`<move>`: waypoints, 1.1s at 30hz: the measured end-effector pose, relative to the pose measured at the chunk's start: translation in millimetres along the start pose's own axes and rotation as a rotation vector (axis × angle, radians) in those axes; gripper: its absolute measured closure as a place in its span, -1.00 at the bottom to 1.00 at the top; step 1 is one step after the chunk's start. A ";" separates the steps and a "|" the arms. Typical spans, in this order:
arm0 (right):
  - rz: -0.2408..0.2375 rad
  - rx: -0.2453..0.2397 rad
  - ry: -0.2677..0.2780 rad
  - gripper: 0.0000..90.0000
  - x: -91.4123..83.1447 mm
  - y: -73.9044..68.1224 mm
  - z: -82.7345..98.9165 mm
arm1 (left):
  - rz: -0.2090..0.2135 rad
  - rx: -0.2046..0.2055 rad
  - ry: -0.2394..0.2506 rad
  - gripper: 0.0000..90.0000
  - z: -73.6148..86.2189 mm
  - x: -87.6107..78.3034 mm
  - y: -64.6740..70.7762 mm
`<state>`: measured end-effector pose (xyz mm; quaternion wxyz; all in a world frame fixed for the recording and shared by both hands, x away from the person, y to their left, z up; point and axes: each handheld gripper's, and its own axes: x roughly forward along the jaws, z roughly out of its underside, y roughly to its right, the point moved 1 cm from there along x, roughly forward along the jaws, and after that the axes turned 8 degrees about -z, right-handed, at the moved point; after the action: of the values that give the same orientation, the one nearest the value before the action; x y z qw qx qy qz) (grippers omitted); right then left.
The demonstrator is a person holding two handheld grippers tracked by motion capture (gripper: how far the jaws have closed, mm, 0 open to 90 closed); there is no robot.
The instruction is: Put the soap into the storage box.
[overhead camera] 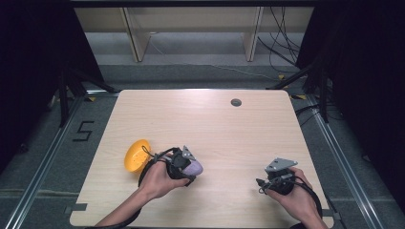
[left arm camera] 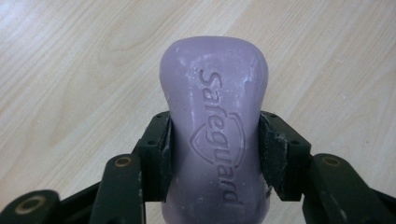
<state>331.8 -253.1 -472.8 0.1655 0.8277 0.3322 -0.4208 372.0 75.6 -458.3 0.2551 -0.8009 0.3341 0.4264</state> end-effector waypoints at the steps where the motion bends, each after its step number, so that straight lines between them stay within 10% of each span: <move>1: -0.001 0.001 0.003 0.10 0.2 0.0 0.1 | 0.001 -0.010 0.006 0.09 0.5 0.2 -0.1; 33: 0.008 -0.006 0.012 0.09 -1.2 1.0 0.0 | -0.030 -0.155 0.011 0.09 4.0 -14.9 -14.5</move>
<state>332.0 -254.3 -471.8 0.1676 0.8310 0.3313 -0.4141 374.7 92.5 -445.8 0.1967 -0.8256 0.2892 0.4427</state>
